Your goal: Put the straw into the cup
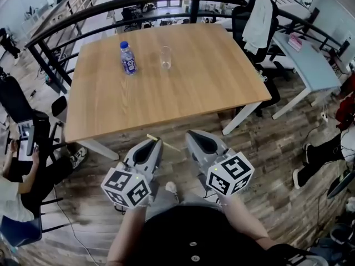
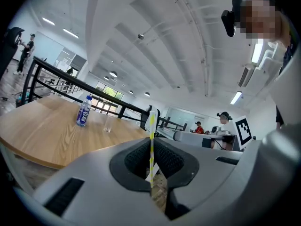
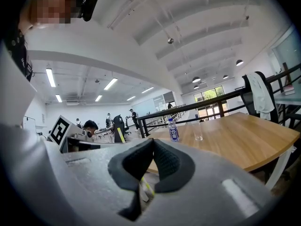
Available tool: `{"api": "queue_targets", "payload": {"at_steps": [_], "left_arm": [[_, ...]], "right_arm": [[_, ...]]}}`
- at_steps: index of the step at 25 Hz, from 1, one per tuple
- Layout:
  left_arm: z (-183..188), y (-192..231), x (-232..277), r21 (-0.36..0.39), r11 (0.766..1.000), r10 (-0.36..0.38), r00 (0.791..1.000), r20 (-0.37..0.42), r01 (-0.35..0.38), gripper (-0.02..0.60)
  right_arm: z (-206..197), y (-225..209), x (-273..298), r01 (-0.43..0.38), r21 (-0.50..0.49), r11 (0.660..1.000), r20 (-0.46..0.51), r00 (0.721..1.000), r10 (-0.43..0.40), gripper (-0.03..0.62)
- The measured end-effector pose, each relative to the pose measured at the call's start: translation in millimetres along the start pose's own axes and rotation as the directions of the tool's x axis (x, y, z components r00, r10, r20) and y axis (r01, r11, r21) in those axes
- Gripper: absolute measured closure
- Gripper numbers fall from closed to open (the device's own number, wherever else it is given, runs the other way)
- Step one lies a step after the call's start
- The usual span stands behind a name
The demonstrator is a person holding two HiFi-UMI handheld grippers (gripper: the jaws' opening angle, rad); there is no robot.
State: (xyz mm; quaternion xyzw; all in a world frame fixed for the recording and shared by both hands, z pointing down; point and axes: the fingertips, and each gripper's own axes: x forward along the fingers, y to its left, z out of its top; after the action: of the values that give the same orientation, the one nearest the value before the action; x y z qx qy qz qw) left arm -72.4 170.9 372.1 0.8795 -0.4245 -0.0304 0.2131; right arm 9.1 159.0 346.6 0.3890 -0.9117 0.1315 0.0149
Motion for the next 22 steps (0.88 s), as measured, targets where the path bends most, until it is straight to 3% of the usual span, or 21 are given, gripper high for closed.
{"api": "queue_targets", "payload": {"at_steps": [13,22], "left_arm": [[25,71,29,-0.026,0.999,-0.025,1.0,-0.01,0.025,0.548],[36,100,56,-0.04,0.999,-0.022,1.0,-0.006,0.022,0.548]], "right_arm": [[4,-26,66,0.063,0.008,0.998,-0.022,0.998,-0.063,0.595],[12,-53,102,0.056,0.007,0.998,-0.027,0.998,-0.056,0.595]]}}
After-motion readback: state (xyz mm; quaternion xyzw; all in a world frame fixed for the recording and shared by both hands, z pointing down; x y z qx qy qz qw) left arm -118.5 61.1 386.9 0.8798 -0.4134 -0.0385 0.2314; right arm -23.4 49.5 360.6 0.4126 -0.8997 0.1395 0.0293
